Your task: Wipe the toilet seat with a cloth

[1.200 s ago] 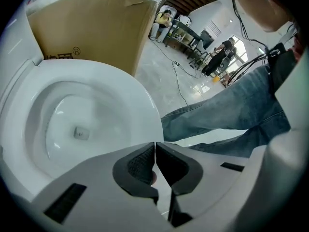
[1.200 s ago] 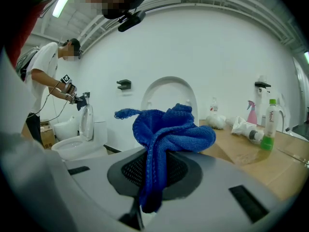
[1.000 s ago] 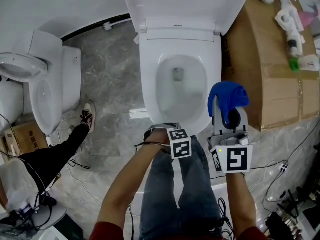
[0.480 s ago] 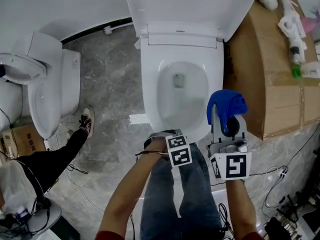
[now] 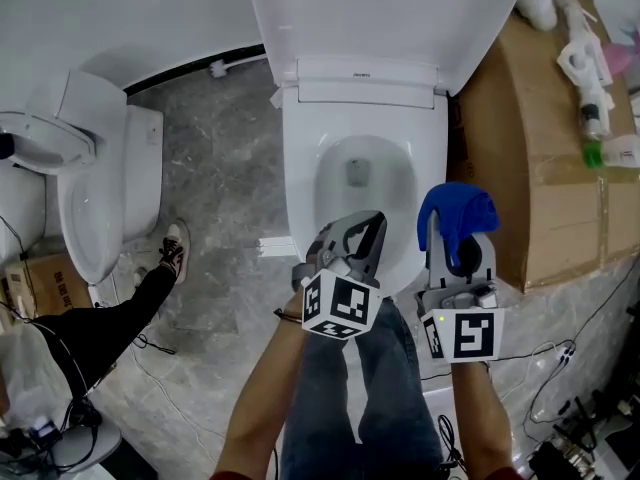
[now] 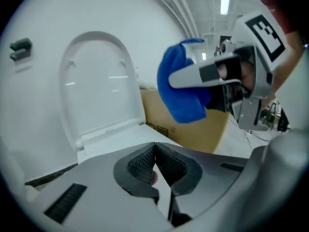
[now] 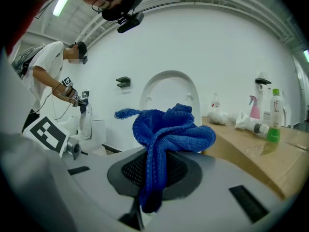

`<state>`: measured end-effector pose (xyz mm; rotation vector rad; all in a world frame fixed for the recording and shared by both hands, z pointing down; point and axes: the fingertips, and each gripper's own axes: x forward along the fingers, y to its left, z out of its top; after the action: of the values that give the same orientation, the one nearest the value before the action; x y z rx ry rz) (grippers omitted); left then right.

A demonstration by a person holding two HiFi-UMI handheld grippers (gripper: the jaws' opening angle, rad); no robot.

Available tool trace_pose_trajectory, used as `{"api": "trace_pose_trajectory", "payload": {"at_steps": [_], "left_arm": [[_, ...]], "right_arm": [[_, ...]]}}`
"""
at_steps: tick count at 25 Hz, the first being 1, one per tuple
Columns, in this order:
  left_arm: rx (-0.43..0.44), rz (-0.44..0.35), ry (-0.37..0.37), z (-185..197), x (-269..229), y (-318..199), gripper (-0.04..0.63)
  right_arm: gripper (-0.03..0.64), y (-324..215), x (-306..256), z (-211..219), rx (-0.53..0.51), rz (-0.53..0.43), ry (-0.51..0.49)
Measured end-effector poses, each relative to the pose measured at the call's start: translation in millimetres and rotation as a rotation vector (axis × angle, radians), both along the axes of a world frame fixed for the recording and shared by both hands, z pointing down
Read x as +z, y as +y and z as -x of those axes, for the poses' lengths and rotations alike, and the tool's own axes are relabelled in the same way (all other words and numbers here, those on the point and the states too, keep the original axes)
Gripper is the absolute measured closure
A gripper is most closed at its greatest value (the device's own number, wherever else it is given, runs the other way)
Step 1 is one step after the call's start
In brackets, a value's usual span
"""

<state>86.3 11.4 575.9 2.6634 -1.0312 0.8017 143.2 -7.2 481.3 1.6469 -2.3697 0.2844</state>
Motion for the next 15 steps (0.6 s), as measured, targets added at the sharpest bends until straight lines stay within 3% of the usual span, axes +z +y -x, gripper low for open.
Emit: {"api": "trace_pose_trajectory", "payload": {"at_steps": [4, 7, 9, 12, 15], "left_arm": [[-0.170, -0.186, 0.150, 20, -47, -31, 0.578], [-0.250, -0.291, 0.170, 40, -75, -48, 0.578], [-0.302, -0.304, 0.168, 51, -80, -54, 0.578], [-0.434, -0.299, 0.256, 66, -83, -63, 0.578], [-0.438, -0.308, 0.211, 78, -76, -69, 0.578]], "right_arm": [[0.563, -9, 5, -1, 0.015, -0.015, 0.023], [0.563, -21, 17, 2, 0.015, 0.006, 0.028], [0.563, -29, 26, 5, 0.012, 0.022, 0.032], [0.563, -44, 47, 11, 0.003, 0.063, 0.044], [0.563, -64, 72, 18, 0.001, 0.104, 0.056]]}}
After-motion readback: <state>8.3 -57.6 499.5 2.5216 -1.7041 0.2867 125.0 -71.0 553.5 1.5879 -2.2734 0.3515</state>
